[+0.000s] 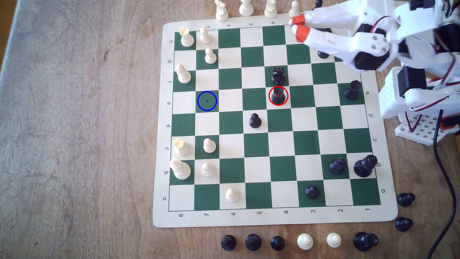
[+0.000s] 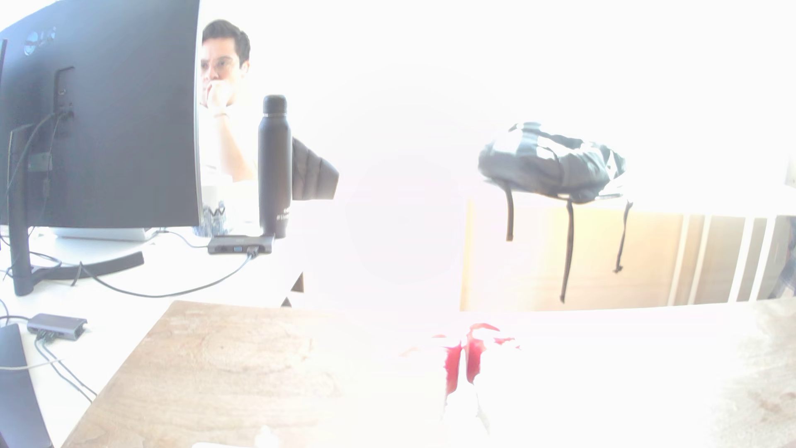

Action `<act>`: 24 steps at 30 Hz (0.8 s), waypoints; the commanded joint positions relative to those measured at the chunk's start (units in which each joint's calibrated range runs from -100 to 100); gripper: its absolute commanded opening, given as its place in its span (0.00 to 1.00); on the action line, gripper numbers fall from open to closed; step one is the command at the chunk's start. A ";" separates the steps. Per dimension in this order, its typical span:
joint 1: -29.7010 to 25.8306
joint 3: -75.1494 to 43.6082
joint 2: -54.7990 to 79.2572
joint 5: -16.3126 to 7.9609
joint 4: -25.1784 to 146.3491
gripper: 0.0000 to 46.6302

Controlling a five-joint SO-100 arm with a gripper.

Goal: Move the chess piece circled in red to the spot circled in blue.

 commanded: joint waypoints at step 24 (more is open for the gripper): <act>3.52 -39.26 36.30 -6.06 42.45 0.04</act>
